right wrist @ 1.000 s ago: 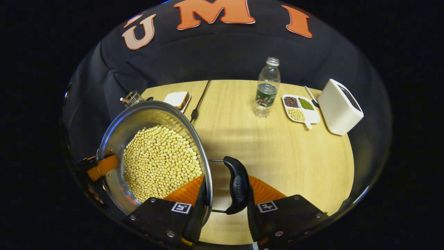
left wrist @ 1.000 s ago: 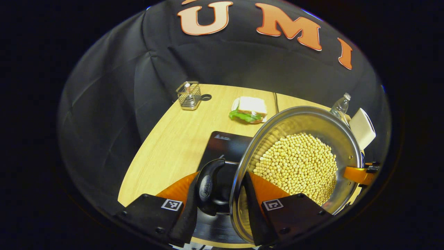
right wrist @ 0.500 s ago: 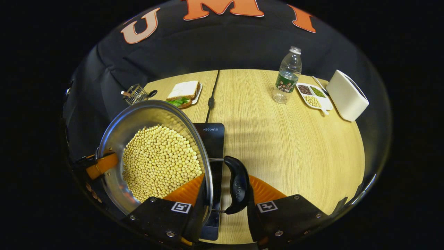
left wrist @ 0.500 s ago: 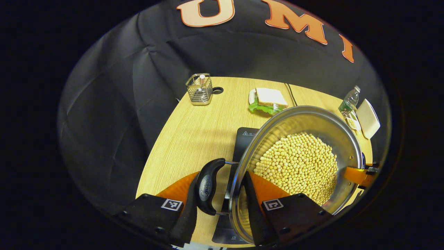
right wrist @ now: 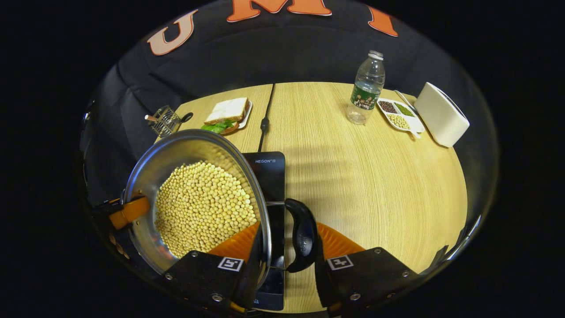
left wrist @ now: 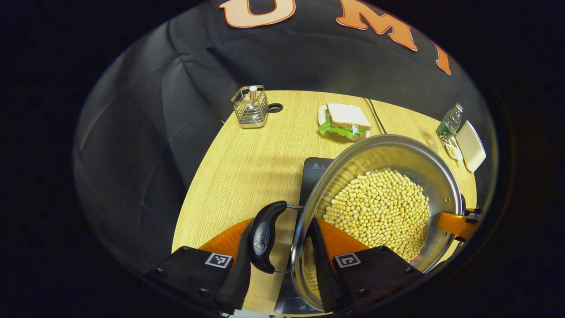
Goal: First push the handle of the pot to place it horizontally, then grasp the pot with both hands and set it on the induction cooktop.
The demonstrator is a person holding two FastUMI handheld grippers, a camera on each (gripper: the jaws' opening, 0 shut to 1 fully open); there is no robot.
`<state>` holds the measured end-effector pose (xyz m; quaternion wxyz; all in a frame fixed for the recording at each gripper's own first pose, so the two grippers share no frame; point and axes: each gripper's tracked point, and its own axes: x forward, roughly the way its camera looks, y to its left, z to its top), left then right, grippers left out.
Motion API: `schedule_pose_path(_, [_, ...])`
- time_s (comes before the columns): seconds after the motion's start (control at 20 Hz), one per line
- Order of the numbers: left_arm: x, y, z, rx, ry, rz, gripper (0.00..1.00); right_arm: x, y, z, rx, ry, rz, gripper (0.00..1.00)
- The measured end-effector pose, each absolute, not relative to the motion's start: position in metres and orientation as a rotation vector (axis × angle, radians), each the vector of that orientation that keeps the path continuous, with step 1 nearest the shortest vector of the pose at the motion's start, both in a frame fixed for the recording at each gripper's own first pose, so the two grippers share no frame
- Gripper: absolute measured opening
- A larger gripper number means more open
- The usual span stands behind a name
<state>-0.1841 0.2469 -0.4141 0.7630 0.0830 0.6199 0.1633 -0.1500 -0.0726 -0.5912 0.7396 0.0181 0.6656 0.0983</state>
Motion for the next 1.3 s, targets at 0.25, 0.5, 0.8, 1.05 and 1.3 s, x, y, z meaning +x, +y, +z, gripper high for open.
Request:
schedule_pose_path(0.25, [-0.185, 0.246, -0.413, 0.166, 1.339, 0.359, 0.69, -0.142, -0.075, -0.587, 0.012, 1.42, 0.214, 0.57])
schedule_pose_path(0.5, [-0.186, 0.246, -0.411, 0.187, 1.314, 0.339, 0.75, -0.139, -0.075, -0.588, 0.018, 1.394, 0.223, 0.61])
schedule_pose_path(0.8, [-0.178, 0.239, -0.386, 0.241, 1.207, 0.317, 0.81, -0.117, -0.078, -0.56, 0.13, 1.264, 0.244, 0.66])
schedule_pose_path(1.05, [-0.141, 0.226, -0.328, 0.321, 1.003, 0.334, 0.8, -0.093, -0.101, -0.508, 0.183, 1.122, 0.289, 0.77])
schedule_pose_path(1.3, [-0.088, 0.186, -0.24, 0.285, 0.77, 0.371, 0.8, -0.05, -0.19, -0.425, 0.136, 0.934, 0.331, 0.8])
